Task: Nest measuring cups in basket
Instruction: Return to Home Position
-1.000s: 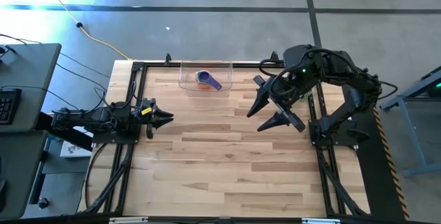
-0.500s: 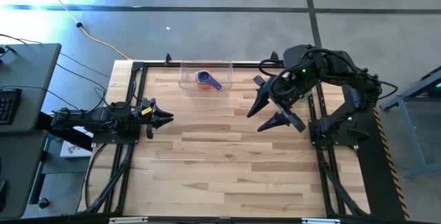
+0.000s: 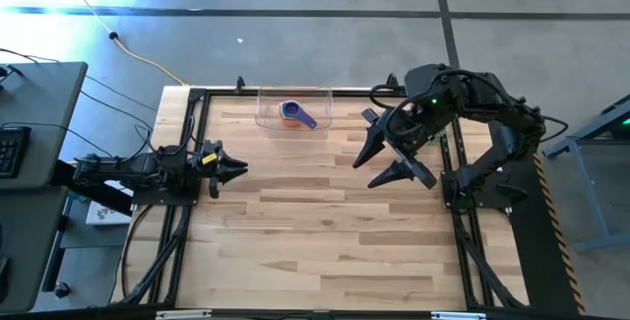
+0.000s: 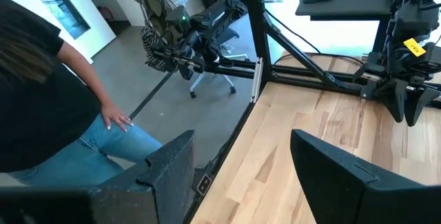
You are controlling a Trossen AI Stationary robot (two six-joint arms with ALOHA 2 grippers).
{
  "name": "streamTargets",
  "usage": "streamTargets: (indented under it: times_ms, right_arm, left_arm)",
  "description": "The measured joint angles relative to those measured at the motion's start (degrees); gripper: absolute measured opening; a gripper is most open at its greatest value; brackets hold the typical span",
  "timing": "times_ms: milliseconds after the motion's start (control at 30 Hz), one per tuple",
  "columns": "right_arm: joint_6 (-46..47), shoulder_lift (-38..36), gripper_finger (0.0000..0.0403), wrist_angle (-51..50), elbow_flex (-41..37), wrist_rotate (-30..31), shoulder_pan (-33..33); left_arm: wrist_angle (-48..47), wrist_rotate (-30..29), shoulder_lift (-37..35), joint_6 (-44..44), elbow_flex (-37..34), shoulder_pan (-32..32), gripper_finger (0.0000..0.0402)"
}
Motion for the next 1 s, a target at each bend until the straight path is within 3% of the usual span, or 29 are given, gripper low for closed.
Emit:
streamTargets:
  times_ms: [500, 1000]
  right_arm:
    - [-0.02, 0.00, 0.0229, 0.04, 0.00, 0.74, 4.45]
    - [-0.04, 0.00, 0.0229, 0.04, 0.00, 0.81, 4.91]
  left_arm:
    - [0.01, 0.00, 0.01, 0.00, 0.00, 0.00, 0.0085]
    - [0.01, 0.00, 0.01, 0.00, 0.00, -0.01, 0.0085]
